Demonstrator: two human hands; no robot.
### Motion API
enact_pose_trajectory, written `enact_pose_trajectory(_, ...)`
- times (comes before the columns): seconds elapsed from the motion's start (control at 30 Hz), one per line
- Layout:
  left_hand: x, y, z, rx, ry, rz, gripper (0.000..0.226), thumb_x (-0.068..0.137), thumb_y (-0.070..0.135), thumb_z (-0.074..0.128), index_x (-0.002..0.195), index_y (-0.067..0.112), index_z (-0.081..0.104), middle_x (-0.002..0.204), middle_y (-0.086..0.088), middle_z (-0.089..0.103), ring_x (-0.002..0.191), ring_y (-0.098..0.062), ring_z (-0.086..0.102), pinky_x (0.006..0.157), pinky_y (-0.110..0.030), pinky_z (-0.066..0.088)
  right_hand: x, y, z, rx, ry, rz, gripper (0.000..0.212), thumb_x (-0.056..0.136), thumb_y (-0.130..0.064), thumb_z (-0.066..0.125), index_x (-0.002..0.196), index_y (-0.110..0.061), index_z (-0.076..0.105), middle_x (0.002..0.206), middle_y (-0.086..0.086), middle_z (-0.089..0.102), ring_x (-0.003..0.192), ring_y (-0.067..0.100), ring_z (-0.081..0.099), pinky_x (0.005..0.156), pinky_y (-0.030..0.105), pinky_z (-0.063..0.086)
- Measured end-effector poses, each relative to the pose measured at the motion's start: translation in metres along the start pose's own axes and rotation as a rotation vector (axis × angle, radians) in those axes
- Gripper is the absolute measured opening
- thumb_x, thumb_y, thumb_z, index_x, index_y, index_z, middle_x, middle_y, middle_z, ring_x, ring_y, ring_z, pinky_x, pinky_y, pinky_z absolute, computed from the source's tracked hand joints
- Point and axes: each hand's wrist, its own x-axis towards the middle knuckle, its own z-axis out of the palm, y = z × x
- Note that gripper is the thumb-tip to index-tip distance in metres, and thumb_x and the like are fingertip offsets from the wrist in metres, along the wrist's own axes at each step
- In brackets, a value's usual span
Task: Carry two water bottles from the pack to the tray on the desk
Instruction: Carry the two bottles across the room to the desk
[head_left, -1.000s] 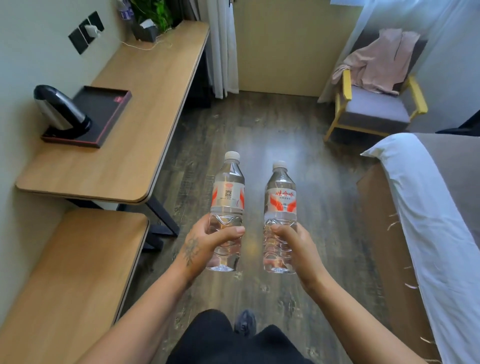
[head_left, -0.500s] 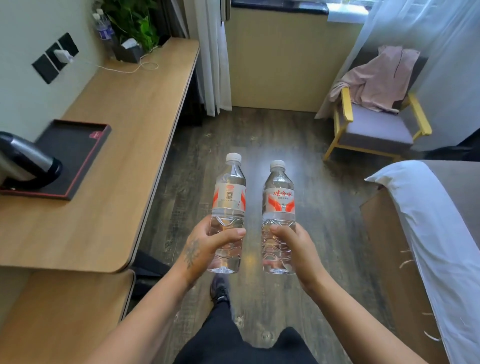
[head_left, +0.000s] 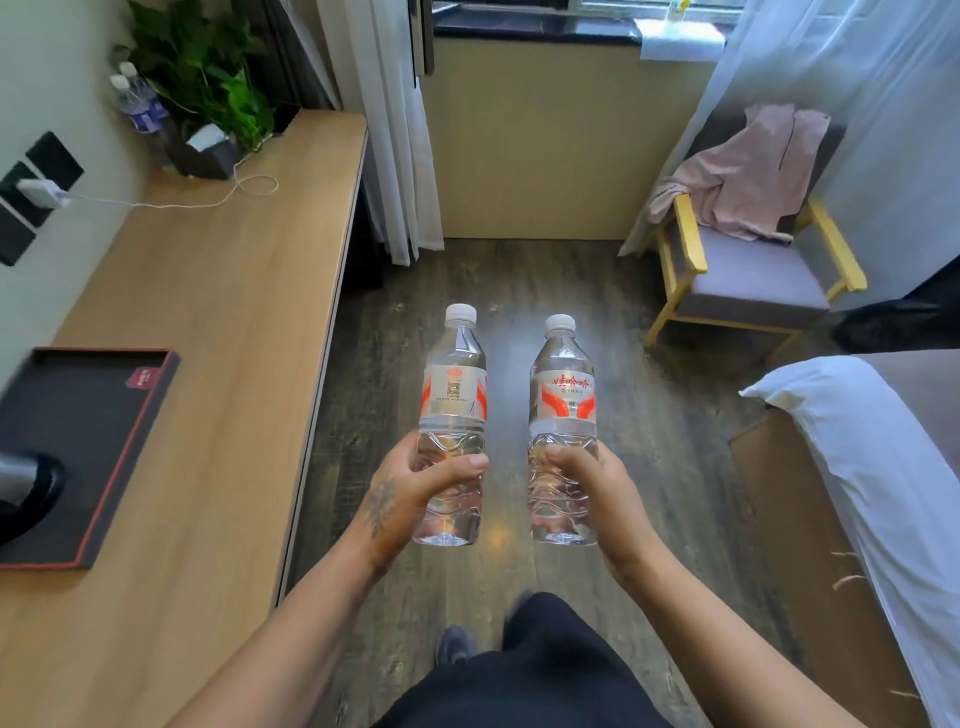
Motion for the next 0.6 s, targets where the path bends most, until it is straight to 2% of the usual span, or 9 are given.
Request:
enact_pose_trajectory(0.17, 0.064, 0.030, -0.007, 0.006, 0.031, -0.011, 0.069, 0.056, 0.049, 0.091, 0.119, 0.027, 0.076, 0.109, -0.003, 0.087, 0.107, -0.031, 0.083, 0.093, -0.053, 0.067, 0.068, -0.025, 0.004, 0.025, -0.007, 0.000, 0.038, 0.079, -0.044, 0.072, 0.110, -0.023, 0.067, 0.084, -0.012, 0.083, 0.079, 0.012, 0.083, 0.062, 0.019, 0.062)
enact_pose_trajectory(0.3, 0.124, 0.056, -0.004, -0.048, 0.047, -0.014, 0.069, 0.057, 0.047, 0.091, 0.120, 0.025, 0.077, 0.106, -0.002, 0.087, 0.095, -0.019, 0.086, 0.072, -0.033, 0.068, 0.131, -0.048, 0.001, 0.016, -0.027, -0.001, 0.061, 0.066, -0.055, 0.075, 0.114, -0.020, 0.068, 0.090, -0.005, 0.084, 0.083, 0.017, 0.083, 0.069, 0.027, 0.065)
enact_pose_trajectory(0.33, 0.140, 0.063, -0.003, -0.055, 0.057, -0.019, 0.070, 0.057, 0.048, 0.091, 0.122, 0.025, 0.077, 0.108, -0.002, 0.087, 0.095, -0.018, 0.086, 0.071, -0.033, 0.068, 0.148, -0.054, -0.001, 0.014, -0.028, 0.007, 0.062, 0.067, -0.055, 0.075, 0.117, -0.019, 0.068, 0.094, -0.002, 0.084, 0.085, 0.018, 0.083, 0.072, 0.030, 0.065)
enact_pose_trajectory(0.4, 0.173, 0.078, 0.000, -0.061, 0.089, -0.035, 0.073, 0.057, 0.049, 0.091, 0.124, 0.025, 0.076, 0.112, -0.004, 0.086, 0.099, -0.022, 0.085, 0.079, -0.045, 0.070, 0.182, -0.066, -0.005, 0.020, -0.028, 0.021, 0.055, 0.074, -0.048, 0.074, 0.120, -0.018, 0.067, 0.100, 0.001, 0.083, 0.089, 0.020, 0.083, 0.073, 0.031, 0.065)
enact_pose_trajectory(0.47, 0.204, 0.093, 0.003, -0.062, 0.113, -0.047, 0.072, 0.057, 0.050, 0.091, 0.124, 0.027, 0.076, 0.113, -0.004, 0.086, 0.103, -0.025, 0.084, 0.087, -0.052, 0.069, 0.214, -0.079, -0.010, 0.025, -0.039, 0.038, 0.048, 0.077, -0.046, 0.073, 0.117, -0.019, 0.068, 0.096, -0.002, 0.084, 0.089, 0.019, 0.083, 0.070, 0.028, 0.065)
enact_pose_trajectory(0.53, 0.231, 0.108, 0.005, -0.068, 0.132, -0.046, 0.071, 0.057, 0.051, 0.090, 0.123, 0.029, 0.076, 0.111, -0.002, 0.087, 0.099, -0.022, 0.085, 0.080, -0.044, 0.069, 0.243, -0.096, -0.014, 0.013, -0.050, 0.052, 0.057, 0.071, -0.052, 0.075, 0.117, -0.019, 0.069, 0.097, -0.001, 0.085, 0.091, 0.022, 0.083, 0.072, 0.031, 0.066)
enact_pose_trajectory(0.6, 0.256, 0.122, 0.005, -0.051, 0.138, -0.024, 0.072, 0.057, 0.051, 0.090, 0.124, 0.029, 0.076, 0.112, -0.001, 0.087, 0.098, -0.020, 0.085, 0.075, -0.036, 0.067, 0.272, -0.113, -0.016, -0.002, -0.064, 0.052, 0.066, 0.067, -0.055, 0.075, 0.120, -0.017, 0.069, 0.104, 0.004, 0.084, 0.095, 0.026, 0.083, 0.079, 0.040, 0.068)
